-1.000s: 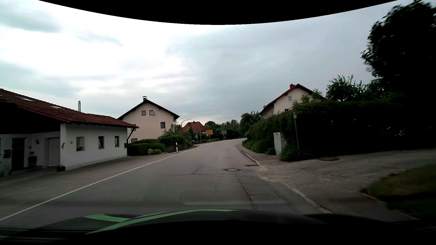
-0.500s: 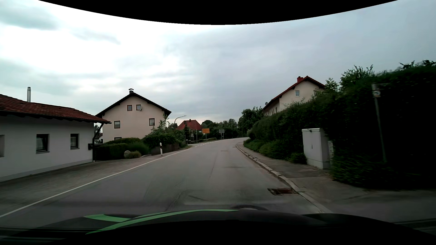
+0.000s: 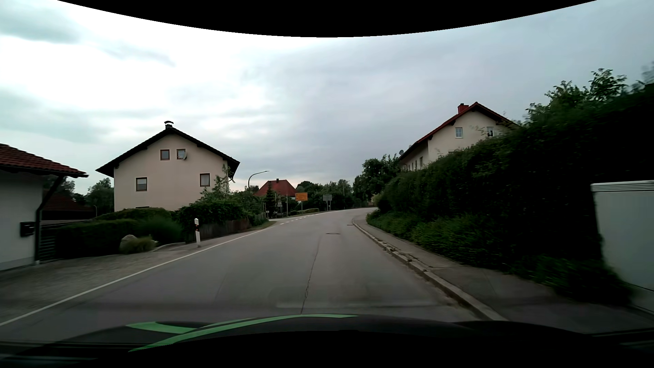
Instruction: Follow the waypoints while adhering to traffic rules and regulations
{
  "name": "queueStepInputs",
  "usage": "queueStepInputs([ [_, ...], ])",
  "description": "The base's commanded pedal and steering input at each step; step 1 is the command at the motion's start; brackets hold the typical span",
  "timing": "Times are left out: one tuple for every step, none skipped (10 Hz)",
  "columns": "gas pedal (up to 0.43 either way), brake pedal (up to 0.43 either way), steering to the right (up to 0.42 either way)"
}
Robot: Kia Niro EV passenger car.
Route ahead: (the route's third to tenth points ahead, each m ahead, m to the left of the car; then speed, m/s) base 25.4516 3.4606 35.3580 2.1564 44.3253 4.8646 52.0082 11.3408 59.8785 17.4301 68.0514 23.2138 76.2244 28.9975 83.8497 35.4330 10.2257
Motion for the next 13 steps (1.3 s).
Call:
queueStepInputs([
  [0.000, 0.055, 0.011],
  [0.000, 0.061, 0.011],
  [0.000, 0.073, 0.011],
  [0.000, 0.079, 0.011],
  [0.000, 0.085, 0.011],
  [0.000, 0.091, 0.011],
  [0.000, 0.098, 0.010],
  [0.000, 0.098, 0.009],
  [0.000, 0.098, 0.007],
  [0.000, 0.104, 0.006],
  [0.000, 0.104, 0.005],
  [0.000, 0.110, 0.005],
  [0.000, 0.110, 0.005],
])
